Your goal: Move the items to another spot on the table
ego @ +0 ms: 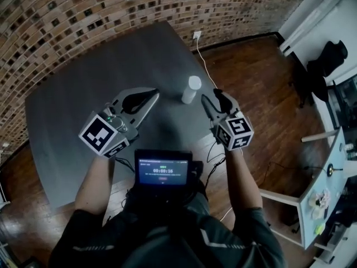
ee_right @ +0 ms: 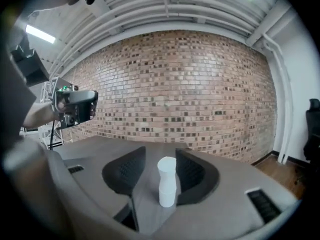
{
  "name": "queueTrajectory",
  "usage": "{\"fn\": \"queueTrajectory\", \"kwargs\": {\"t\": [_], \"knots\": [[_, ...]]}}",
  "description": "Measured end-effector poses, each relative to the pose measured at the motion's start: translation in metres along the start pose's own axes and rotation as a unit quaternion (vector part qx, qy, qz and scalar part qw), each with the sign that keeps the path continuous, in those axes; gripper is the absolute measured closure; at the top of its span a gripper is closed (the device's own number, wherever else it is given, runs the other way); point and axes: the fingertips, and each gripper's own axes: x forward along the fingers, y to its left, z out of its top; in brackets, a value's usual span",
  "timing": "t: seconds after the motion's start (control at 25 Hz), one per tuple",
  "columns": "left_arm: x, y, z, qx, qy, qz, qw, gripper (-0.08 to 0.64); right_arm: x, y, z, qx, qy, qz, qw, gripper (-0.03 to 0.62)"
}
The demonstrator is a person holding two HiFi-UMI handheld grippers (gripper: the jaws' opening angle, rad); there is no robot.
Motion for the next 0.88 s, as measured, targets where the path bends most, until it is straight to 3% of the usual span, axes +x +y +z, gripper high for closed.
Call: {"fn": "queueTrajectory", "kwargs": {"t": [0.04,0.28,0.32,0.4,0.44,0.48,0.68,0.88], "knots": [[0.002,-0.004,0.001,0.000,0.003,0.001,1.0000,0.557,-0.009,0.000,0.005,-0.004,-0.006,0.000,1.000,0.428],[0.019,-0.034,0.018,0.009,0.001,0.024,0.9997,0.557,-0.051,-0.011,0.036,-0.021,-0.036,0.013,0.999,0.442],[0.022,-0.042,0.021,0.011,-0.001,0.025,0.9996,0.557,-0.059,-0.012,0.039,-0.025,-0.039,0.016,0.999,0.489],[0.029,-0.057,0.027,0.014,-0.006,0.034,0.9993,0.557,-0.074,-0.012,0.042,-0.029,-0.039,0.035,0.998,0.502],[0.032,-0.065,0.028,0.012,-0.004,0.041,0.9991,0.557,-0.082,-0.011,0.043,-0.031,-0.037,0.048,0.998,0.572],[0.035,-0.072,0.028,0.011,0.001,0.048,0.9988,0.557,-0.089,-0.010,0.043,-0.034,-0.036,0.061,0.997,0.588],[0.043,-0.114,0.024,0.010,0.007,0.080,0.9967,0.557,-0.126,-0.013,0.027,-0.039,-0.032,0.105,0.993,0.589],[0.034,-0.113,0.023,-0.001,0.013,0.099,0.9950,0.557,-0.125,-0.006,0.031,-0.039,-0.026,0.124,0.991,0.591]]}}
